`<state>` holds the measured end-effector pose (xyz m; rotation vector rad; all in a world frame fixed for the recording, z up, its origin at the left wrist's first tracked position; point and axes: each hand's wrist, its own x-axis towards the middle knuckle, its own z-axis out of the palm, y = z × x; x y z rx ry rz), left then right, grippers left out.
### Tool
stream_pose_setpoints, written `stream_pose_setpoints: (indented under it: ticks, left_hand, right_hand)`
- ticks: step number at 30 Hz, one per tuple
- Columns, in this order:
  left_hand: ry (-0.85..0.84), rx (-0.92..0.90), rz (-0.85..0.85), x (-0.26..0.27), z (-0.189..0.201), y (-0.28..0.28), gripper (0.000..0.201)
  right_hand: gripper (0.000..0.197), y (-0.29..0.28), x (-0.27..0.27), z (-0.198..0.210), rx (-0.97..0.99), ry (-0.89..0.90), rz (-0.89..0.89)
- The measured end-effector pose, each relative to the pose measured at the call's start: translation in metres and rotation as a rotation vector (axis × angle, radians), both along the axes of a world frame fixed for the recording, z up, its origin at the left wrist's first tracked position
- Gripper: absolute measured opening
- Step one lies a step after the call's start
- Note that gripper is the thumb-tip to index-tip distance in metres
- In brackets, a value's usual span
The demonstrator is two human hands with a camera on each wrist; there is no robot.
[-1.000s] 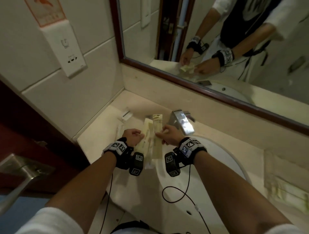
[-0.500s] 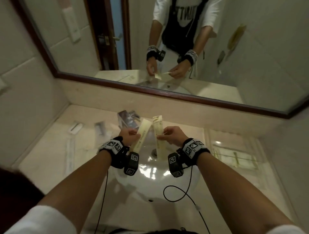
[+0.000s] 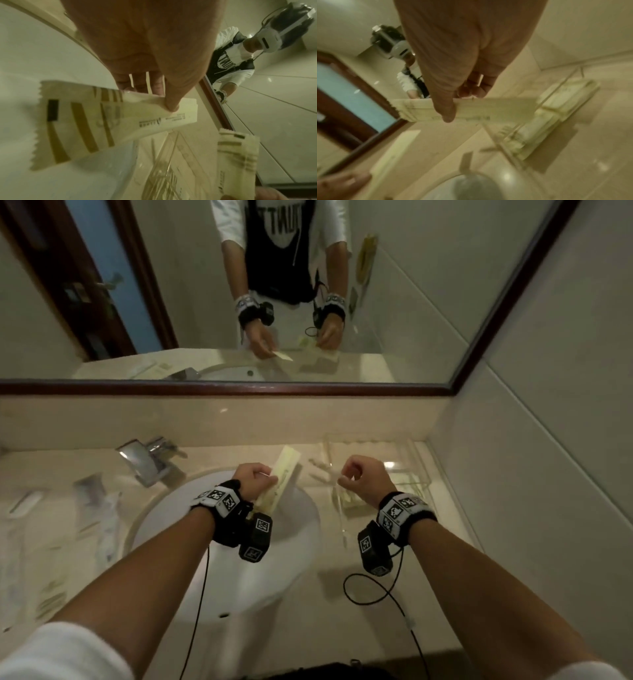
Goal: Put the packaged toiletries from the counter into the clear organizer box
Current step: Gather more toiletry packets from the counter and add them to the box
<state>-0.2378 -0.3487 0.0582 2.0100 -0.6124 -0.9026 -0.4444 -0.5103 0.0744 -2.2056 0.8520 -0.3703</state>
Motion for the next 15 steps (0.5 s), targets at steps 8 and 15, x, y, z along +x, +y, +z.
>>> stream_pose_setpoints:
  ticks: [8, 15]
  left_hand:
    - [-0.005, 0.01, -0.058, -0.053, 0.0, -0.053, 0.01]
    - [0.004, 0.034, -0.08, -0.083, -0.01, -0.066, 0.014]
  right_hand:
    - [0.022, -0.032, -0.077, -0.017, -0.373, 0.101, 0.041]
    - [0.015, -0.047, -0.108, -0.049, -0.408, 0.297, 0.126]
